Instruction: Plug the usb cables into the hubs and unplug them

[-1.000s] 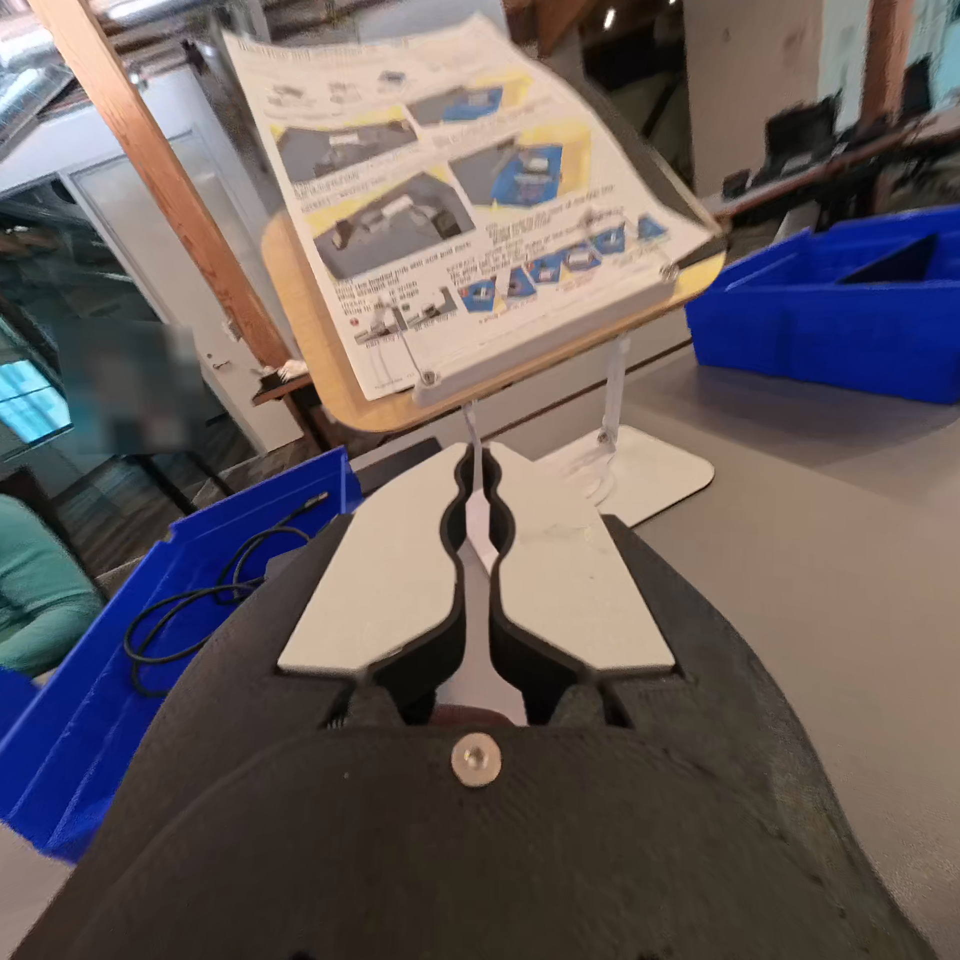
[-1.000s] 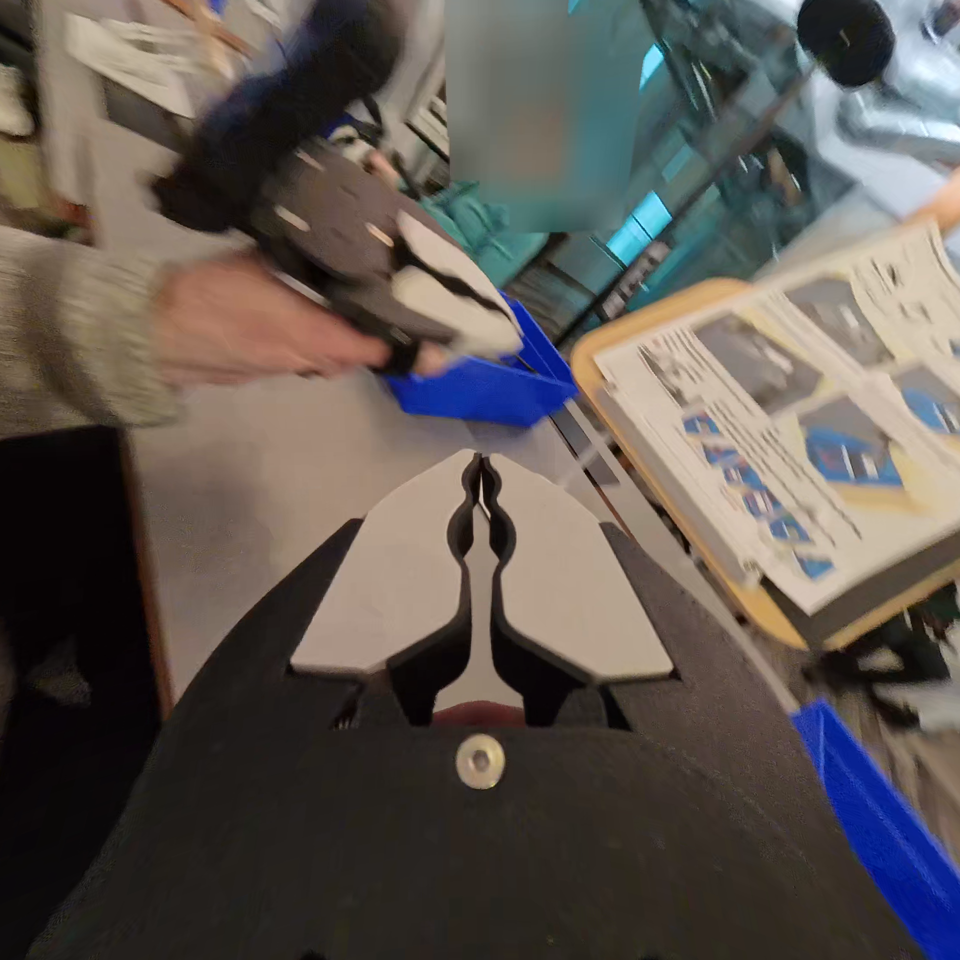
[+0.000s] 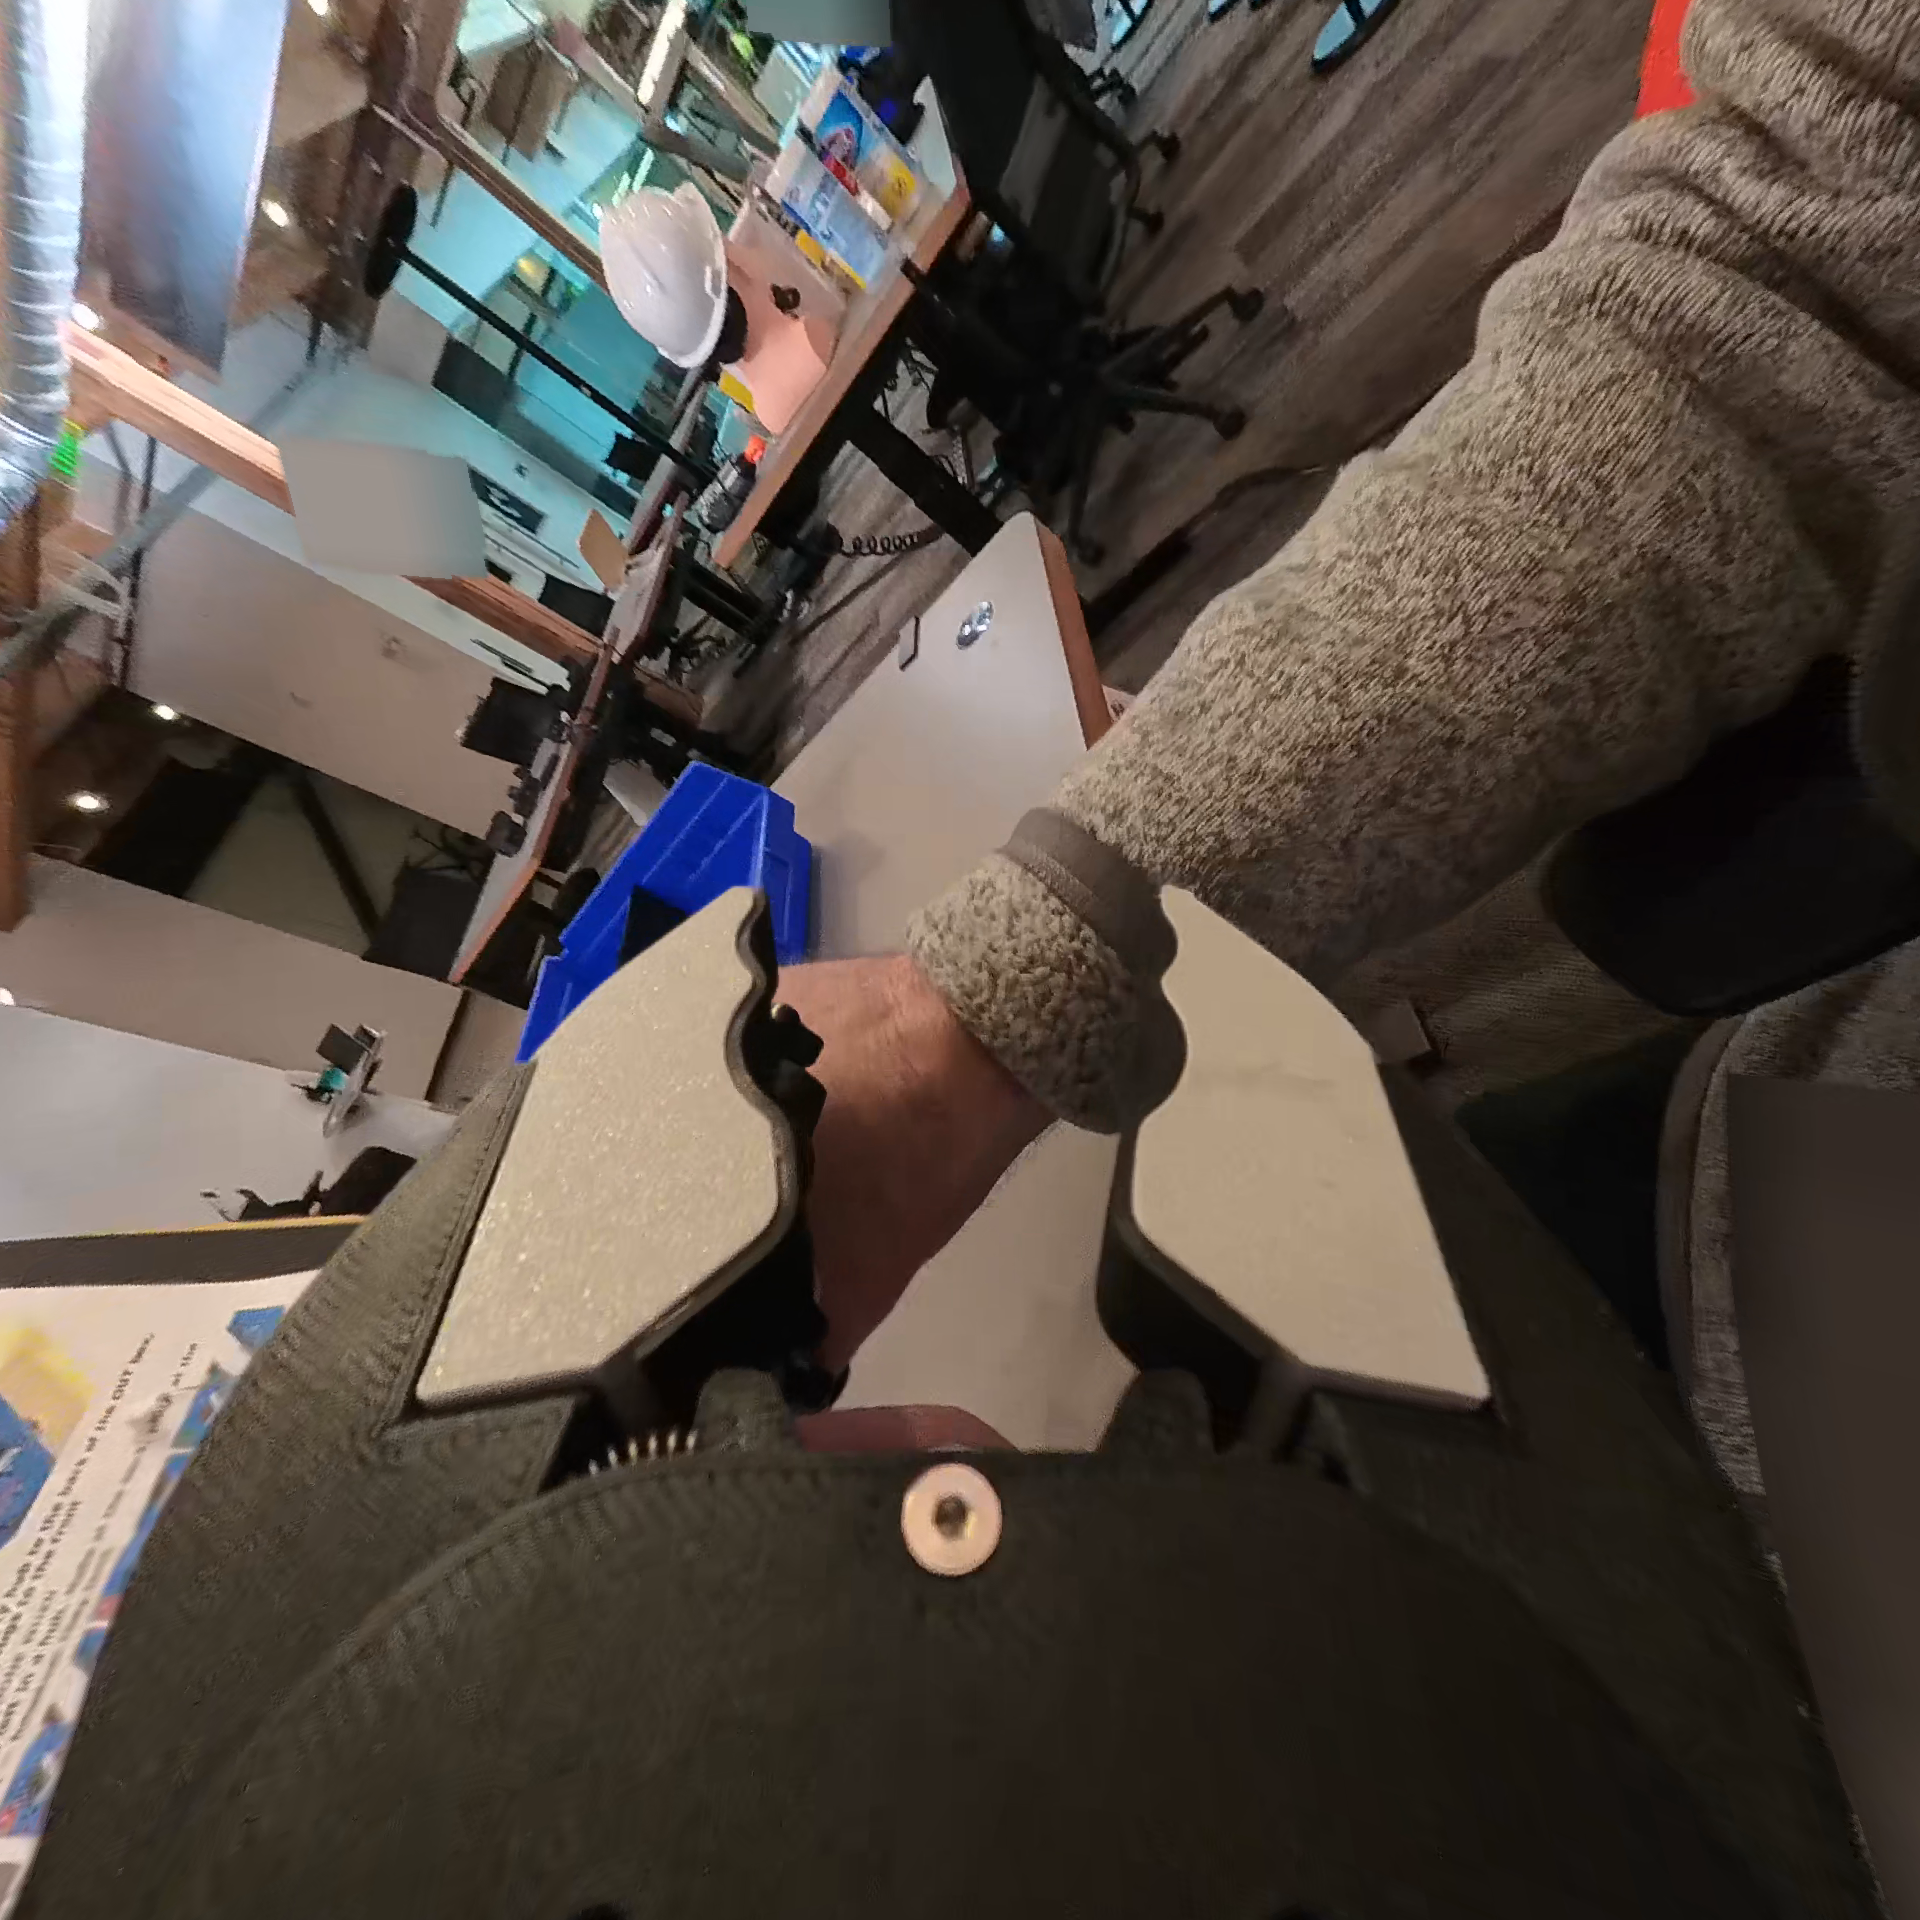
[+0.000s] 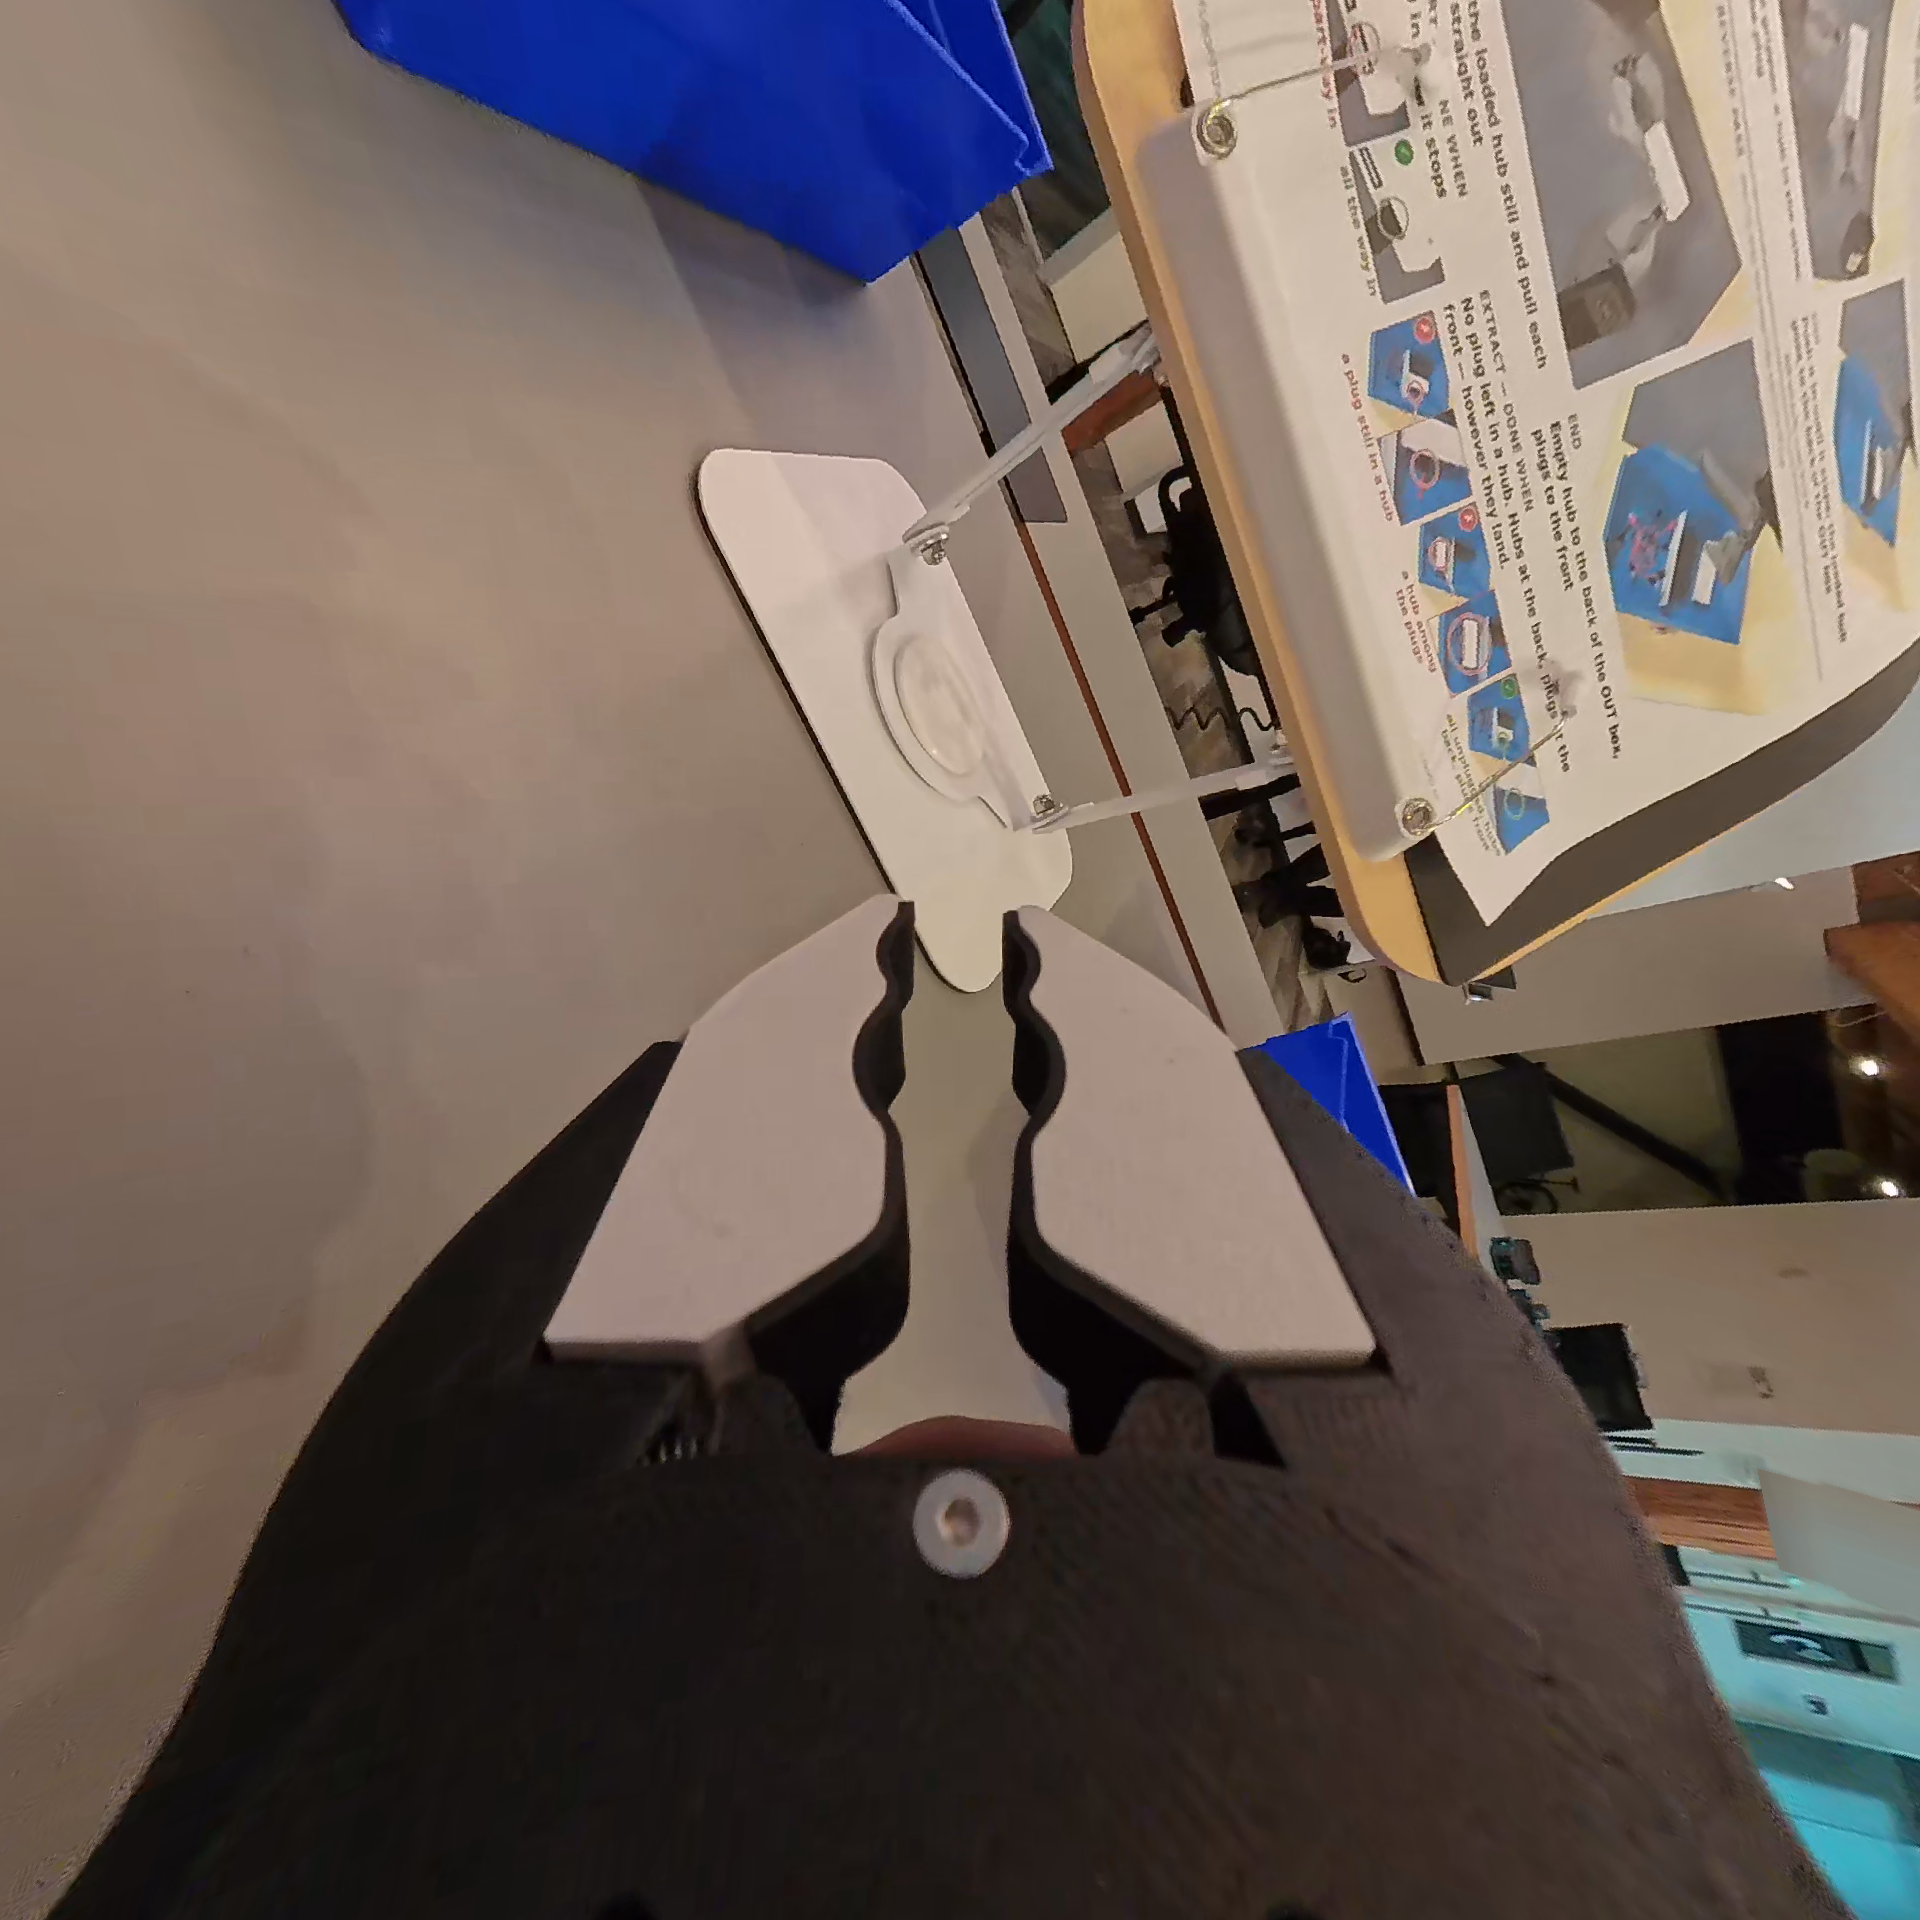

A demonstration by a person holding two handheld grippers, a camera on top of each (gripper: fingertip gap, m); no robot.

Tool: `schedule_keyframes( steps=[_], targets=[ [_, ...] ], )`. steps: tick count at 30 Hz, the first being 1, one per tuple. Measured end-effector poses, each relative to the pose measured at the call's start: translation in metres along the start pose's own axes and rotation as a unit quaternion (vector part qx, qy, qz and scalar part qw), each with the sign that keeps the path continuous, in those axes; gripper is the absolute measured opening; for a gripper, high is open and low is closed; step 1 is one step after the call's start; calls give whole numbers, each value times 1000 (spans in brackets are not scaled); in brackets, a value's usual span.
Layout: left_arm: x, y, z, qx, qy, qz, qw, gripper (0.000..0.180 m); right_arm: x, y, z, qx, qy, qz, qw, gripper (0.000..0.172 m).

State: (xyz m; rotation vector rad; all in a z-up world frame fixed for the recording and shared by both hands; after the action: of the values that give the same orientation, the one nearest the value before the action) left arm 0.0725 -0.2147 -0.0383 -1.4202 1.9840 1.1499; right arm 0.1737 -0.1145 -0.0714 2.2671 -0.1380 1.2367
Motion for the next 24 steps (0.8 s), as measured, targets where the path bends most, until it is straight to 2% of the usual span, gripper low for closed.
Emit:
schedule_keyframes(
  steps=[5,11,16,24],
  targets=[
    [0,-2,0,-6,7,21,1000,68,-2,-1,0,-1,9,1,1000,18],
    [1,1,0,12,66,93,993,84,0,3,1,1,12,5,1000,21],
    [7,-2,-2,-25,50,84,995,85,1,3,2,-5,14,1,1000,21],
    [12,8,-10,-21,54,83,995,91,-2,3,5,-8,23,3,1000,23]
  ],
)
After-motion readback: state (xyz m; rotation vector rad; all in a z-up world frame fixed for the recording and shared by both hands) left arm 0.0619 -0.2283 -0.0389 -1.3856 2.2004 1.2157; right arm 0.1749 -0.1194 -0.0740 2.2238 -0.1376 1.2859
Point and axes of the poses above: each gripper's, where its closed fingertips meet, y back along the fingers, z out of its underside, x = y × z across the jaws, the point moved 10 cm from there along y, back along the fingers, and after that the axes turned 10 degrees about -x, right-handed, at the moved point
